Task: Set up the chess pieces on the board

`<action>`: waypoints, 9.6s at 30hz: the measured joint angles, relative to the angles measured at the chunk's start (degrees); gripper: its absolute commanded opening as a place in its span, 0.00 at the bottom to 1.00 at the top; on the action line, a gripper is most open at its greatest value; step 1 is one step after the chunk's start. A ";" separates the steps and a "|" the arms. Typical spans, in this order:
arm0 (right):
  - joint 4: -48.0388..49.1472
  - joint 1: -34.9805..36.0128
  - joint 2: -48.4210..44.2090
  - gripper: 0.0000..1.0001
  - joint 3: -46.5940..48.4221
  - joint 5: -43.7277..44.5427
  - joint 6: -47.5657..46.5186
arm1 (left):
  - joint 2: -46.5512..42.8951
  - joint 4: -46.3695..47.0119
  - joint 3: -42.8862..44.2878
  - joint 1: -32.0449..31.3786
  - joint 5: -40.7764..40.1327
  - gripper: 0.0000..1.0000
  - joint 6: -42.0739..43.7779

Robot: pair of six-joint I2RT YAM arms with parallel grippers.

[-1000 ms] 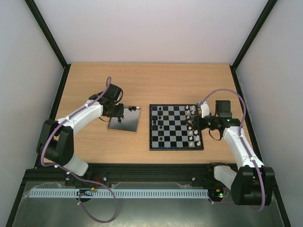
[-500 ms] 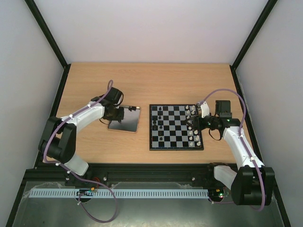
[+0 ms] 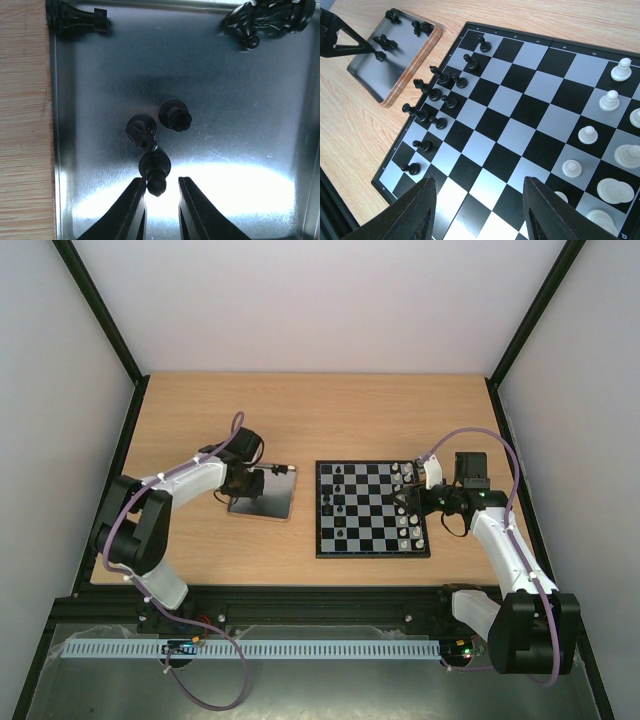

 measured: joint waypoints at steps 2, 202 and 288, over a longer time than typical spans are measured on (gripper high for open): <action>0.02 0.00 0.00 0.49 0.00 0.00 0.00 | 0.31 0.22 0.00 0.00 -0.02 0.19 0.00; 0.00 0.00 -0.33 0.49 0.00 0.04 -0.17 | 7.80 -4.11 11.32 -13.88 -5.46 0.07 3.85; 0.00 0.00 -0.13 0.49 0.00 -0.11 -0.17 | -4.63 -4.31 10.86 -29.64 0.15 0.22 14.16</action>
